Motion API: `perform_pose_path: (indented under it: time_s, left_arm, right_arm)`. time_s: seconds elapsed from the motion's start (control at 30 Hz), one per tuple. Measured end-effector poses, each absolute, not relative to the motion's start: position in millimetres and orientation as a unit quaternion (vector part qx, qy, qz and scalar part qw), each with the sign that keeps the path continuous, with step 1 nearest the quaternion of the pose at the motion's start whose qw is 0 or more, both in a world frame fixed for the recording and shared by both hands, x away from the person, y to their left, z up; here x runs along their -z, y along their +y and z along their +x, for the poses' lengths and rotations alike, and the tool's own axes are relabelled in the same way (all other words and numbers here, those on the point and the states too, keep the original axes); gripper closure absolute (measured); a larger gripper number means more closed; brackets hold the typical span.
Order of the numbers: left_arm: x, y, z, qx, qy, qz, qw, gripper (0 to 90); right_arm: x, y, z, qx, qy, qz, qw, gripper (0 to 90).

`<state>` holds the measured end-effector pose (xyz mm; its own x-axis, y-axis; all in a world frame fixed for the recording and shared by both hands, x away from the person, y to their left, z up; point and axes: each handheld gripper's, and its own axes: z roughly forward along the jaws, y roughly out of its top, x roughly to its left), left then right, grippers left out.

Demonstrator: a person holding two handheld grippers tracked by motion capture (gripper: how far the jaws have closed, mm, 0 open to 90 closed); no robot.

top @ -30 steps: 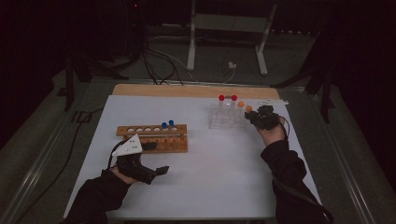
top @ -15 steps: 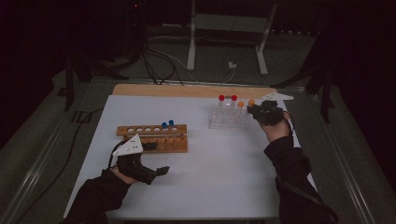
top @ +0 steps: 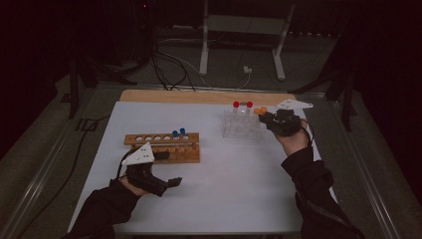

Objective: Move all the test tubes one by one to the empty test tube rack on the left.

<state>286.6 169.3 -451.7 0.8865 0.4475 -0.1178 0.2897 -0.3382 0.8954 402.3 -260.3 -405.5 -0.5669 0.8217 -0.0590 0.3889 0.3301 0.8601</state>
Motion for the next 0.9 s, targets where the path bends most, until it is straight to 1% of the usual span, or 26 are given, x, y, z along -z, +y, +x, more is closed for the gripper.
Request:
perform_pose_path:
  time_s: [0.5,0.9]
  left_arm:
    - [447.6,164.5,288.2,-0.069,0.227,0.814,0.530,1.4]
    - [437.4,143.0,295.1,-0.062,0.212,0.817,0.533,2.0]
  right_arm:
    - [426.2,-221.0,362.9,-0.430,0.822,0.322,0.192,74.5]
    - [441.5,-179.2,329.5,-0.427,0.855,0.256,0.144,74.5]
